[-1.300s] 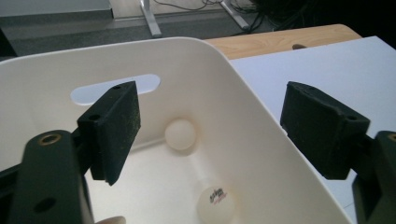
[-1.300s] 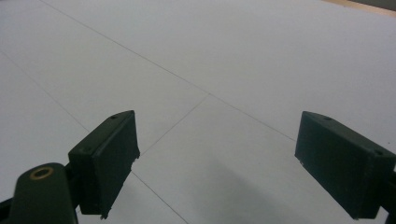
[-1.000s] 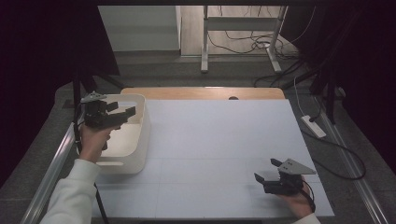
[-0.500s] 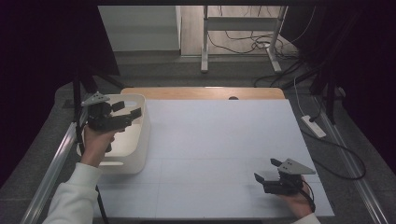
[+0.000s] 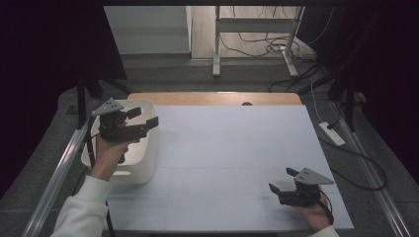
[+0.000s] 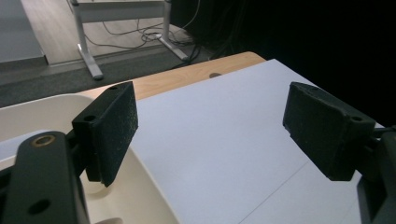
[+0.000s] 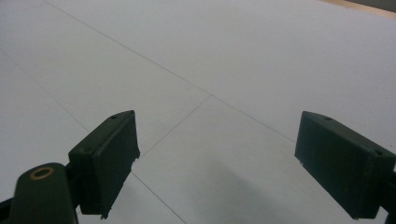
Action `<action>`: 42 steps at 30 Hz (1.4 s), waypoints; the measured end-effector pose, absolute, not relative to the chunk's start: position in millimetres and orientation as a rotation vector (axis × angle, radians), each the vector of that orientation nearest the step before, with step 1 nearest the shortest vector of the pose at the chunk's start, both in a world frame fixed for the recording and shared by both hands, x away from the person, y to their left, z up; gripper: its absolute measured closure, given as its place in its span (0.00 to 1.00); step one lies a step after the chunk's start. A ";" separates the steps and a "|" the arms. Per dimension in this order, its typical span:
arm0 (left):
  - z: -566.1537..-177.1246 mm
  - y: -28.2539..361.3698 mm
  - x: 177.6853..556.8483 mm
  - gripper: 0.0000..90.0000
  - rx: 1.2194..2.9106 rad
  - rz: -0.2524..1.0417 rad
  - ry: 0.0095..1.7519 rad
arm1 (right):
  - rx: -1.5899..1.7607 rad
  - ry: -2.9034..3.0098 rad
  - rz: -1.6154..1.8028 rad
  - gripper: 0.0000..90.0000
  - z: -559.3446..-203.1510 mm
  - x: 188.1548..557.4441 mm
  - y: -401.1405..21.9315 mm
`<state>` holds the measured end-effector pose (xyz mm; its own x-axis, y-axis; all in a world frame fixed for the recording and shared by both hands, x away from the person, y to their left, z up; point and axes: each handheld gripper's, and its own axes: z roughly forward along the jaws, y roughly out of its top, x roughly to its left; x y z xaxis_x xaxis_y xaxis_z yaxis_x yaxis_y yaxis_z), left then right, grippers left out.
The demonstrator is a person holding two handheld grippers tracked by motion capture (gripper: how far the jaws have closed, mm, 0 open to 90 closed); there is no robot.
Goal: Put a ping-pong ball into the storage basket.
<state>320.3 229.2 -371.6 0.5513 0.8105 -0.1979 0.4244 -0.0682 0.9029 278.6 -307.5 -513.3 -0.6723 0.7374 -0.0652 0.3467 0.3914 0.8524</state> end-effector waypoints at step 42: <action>-392.8 155.4 283.2 0.21 1.805 0.377 0.832 | 0.928 2.218 1.197 0.15 -513.3 277.8 -307.3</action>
